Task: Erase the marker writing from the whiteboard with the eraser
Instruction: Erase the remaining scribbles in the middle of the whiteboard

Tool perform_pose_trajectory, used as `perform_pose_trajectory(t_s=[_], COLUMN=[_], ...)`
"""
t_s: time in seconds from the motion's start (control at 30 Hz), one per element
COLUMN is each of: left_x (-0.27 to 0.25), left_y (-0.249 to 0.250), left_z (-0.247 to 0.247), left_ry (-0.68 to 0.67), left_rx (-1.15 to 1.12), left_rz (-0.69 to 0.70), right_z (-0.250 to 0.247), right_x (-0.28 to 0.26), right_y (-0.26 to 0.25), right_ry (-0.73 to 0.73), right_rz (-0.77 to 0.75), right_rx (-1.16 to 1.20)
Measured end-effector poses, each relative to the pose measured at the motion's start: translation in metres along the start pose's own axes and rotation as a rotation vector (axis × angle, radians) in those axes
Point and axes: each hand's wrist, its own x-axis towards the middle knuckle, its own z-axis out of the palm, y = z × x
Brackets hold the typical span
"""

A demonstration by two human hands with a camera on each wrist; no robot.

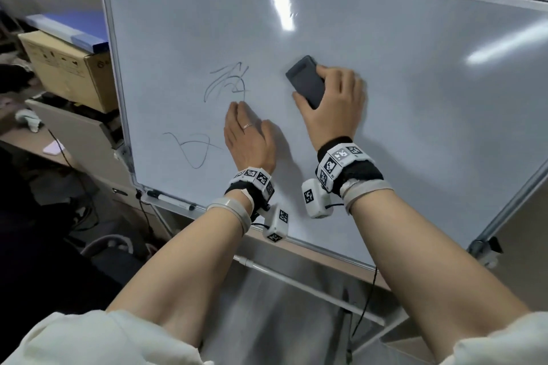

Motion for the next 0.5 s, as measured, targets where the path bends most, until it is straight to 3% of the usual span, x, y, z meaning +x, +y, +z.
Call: perform_pose_trajectory(t_s=[0.17, 0.33, 0.5], left_x=[0.018, 0.040, 0.070], left_y=[-0.020, -0.035, -0.060], left_z=[-0.010, -0.020, -0.040], left_ry=[0.065, 0.048, 0.046], left_rx=[0.023, -0.011, -0.008], left_rz=[0.003, 0.020, 0.072], right_z=[0.016, 0.029, 0.062], right_x=[0.001, 0.003, -0.001], right_y=[-0.017, -0.037, -0.079], right_ry=[-0.034, -0.004, -0.063], right_rz=[-0.027, 0.000, -0.015], right_rx=[0.048, 0.036, 0.014])
